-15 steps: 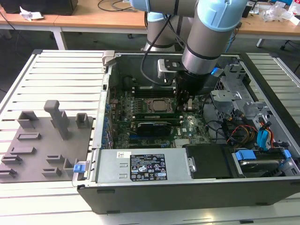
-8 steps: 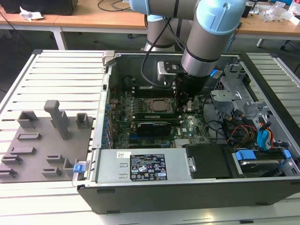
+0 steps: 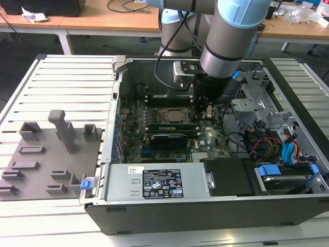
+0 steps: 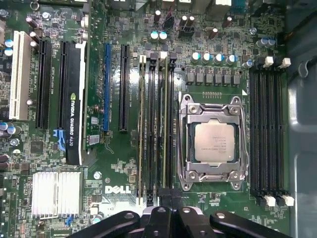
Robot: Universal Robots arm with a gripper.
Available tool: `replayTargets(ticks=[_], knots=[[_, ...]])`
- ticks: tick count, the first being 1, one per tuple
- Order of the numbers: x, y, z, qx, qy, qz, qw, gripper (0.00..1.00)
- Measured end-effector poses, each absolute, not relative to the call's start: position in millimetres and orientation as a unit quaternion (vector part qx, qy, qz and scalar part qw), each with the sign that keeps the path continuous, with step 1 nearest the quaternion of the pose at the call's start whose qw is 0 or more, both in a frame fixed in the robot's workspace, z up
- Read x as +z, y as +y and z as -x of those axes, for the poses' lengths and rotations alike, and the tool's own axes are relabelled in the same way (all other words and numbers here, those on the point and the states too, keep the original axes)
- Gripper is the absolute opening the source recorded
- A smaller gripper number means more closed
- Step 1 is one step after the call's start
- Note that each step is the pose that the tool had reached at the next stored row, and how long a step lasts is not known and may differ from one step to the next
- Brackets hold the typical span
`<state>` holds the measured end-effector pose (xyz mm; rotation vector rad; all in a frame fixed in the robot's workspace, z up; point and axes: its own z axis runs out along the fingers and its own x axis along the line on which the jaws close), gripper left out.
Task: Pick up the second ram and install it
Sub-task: 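Press down the second ram until it locks into place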
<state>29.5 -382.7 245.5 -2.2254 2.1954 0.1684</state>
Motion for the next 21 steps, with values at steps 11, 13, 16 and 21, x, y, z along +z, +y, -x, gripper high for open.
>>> replayTargets(ticks=[11,13,16,21], knots=[[244,-383,15,0.053,0.701,0.711,0.006,0.11],[244,-383,22,0.053,0.701,0.711,0.006,0.11],[243,-383,32,0.053,0.701,0.711,0.006,0.11],[237,-383,55,0.053,0.701,0.711,0.006,0.11]])
